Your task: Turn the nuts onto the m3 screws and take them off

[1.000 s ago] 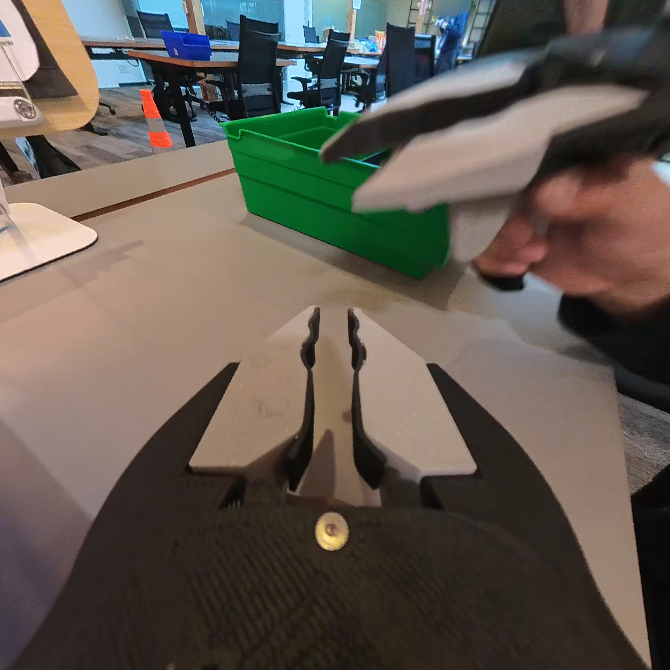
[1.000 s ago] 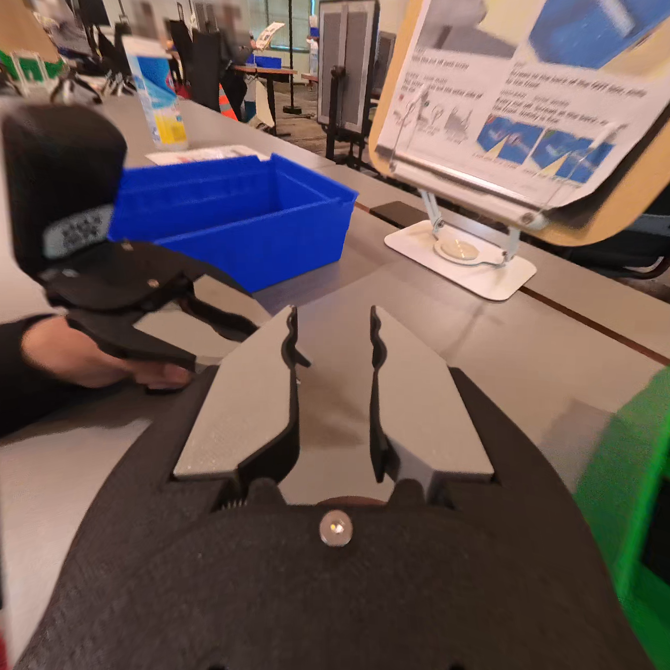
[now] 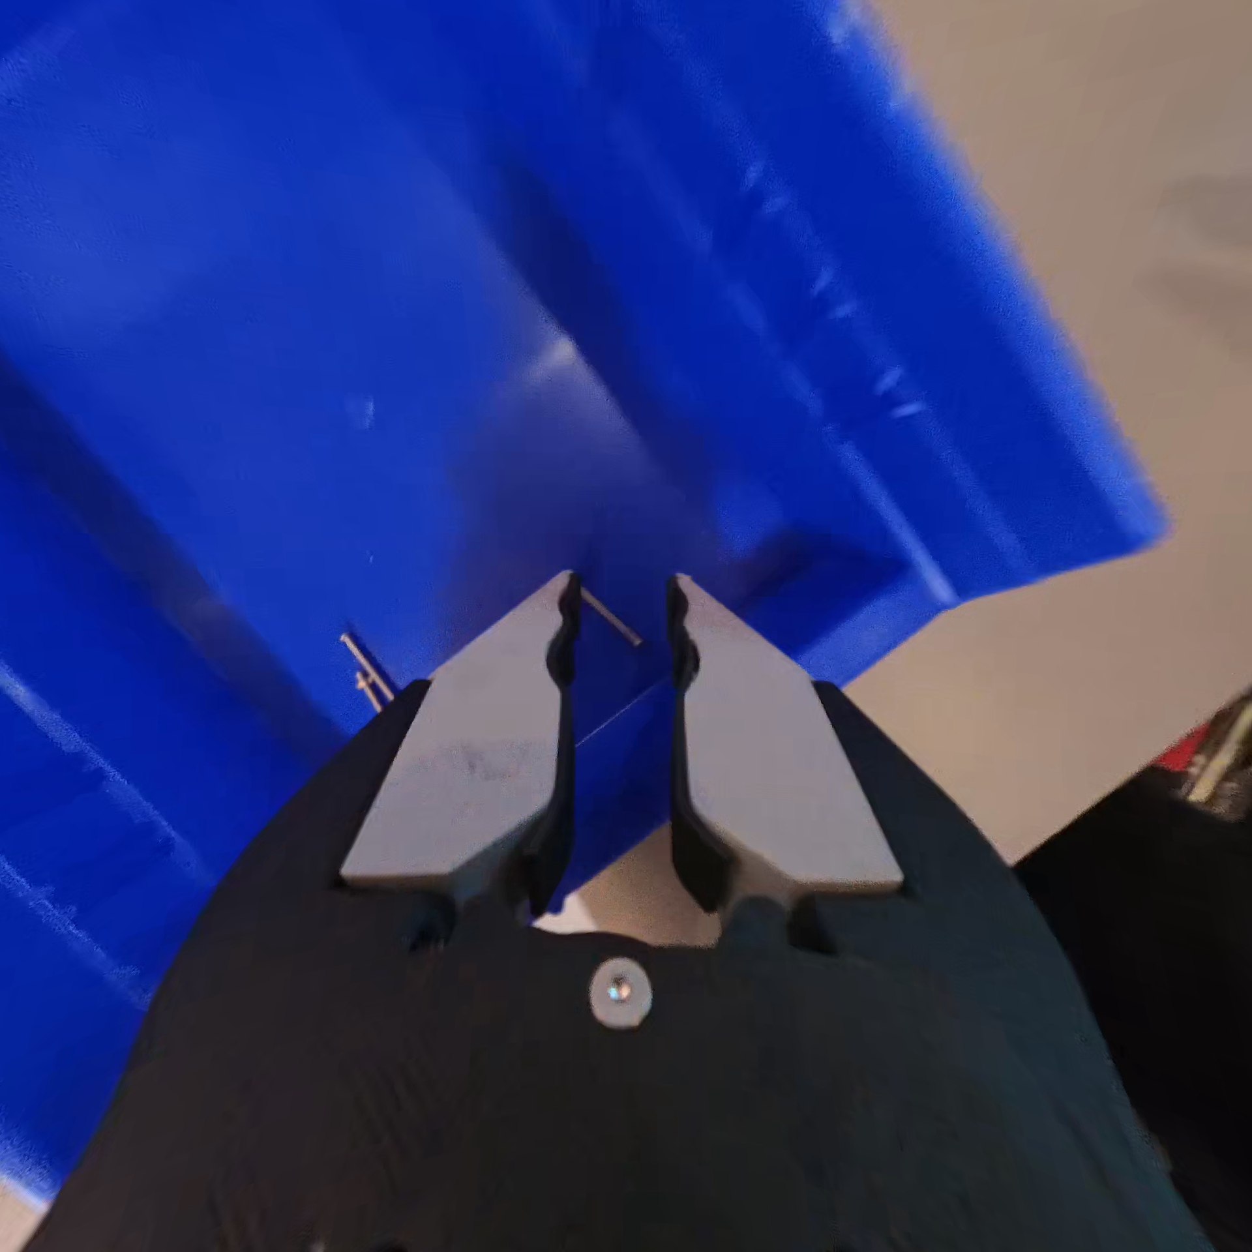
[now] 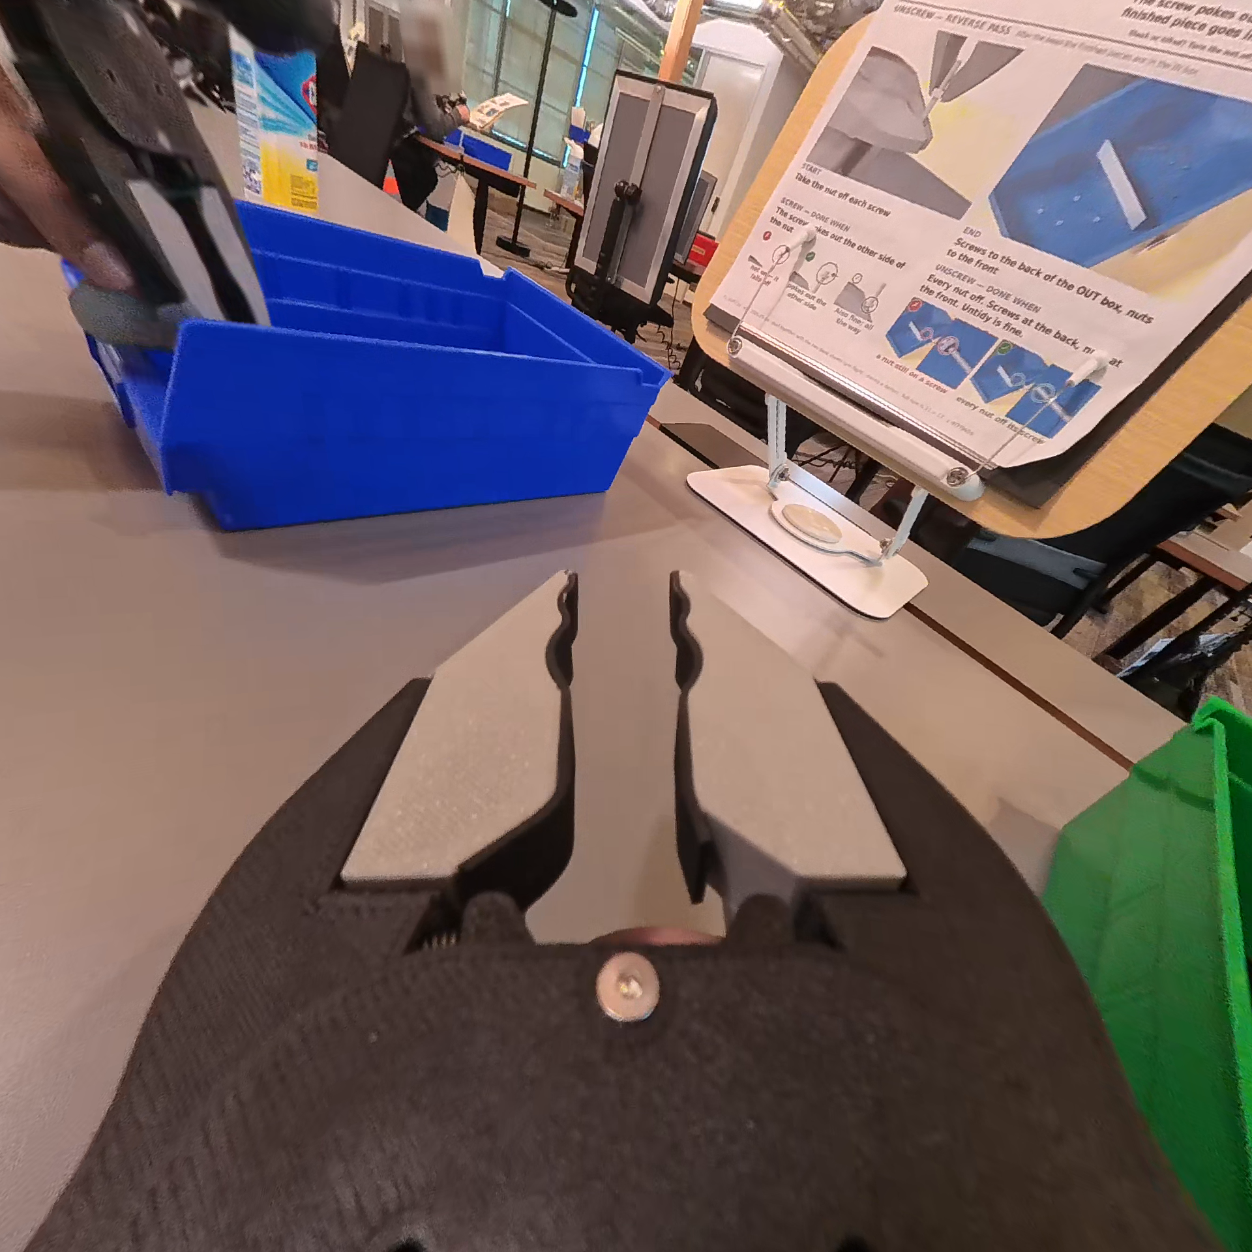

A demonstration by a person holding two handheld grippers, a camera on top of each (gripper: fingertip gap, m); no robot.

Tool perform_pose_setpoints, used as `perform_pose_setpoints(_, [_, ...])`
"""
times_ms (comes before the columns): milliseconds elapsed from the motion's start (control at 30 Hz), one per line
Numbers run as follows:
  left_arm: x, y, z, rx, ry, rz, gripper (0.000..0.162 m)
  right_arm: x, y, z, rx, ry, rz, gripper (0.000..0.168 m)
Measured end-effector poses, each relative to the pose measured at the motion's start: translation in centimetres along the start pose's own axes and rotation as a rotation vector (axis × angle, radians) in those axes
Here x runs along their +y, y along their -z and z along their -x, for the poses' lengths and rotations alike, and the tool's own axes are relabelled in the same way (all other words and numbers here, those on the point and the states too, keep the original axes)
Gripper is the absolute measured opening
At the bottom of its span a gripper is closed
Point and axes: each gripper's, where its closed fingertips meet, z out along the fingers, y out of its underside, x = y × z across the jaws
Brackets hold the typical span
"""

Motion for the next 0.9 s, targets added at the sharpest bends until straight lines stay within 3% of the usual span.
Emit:
perform_pose_setpoints(200, [0.8,-1.1,-0.4,0.103,0.053,0.096,0.029,0.3,-0.1,-0.3,0.004,-0.013,0.012,0.024])
perform_pose_setpoints(467, [0.8,-1.4,1.2,0.042,0.057,0.182,0.03,0.1,0.0,-0.2,0.006,-0.002,0.003,0.024])
perform_pose_setpoints(900, [1.2,-2.1,3.2,-0.109,0.007,0.284,0.012,0.0,0.1,-0.2,0.009,0.007,0.001,0.024])
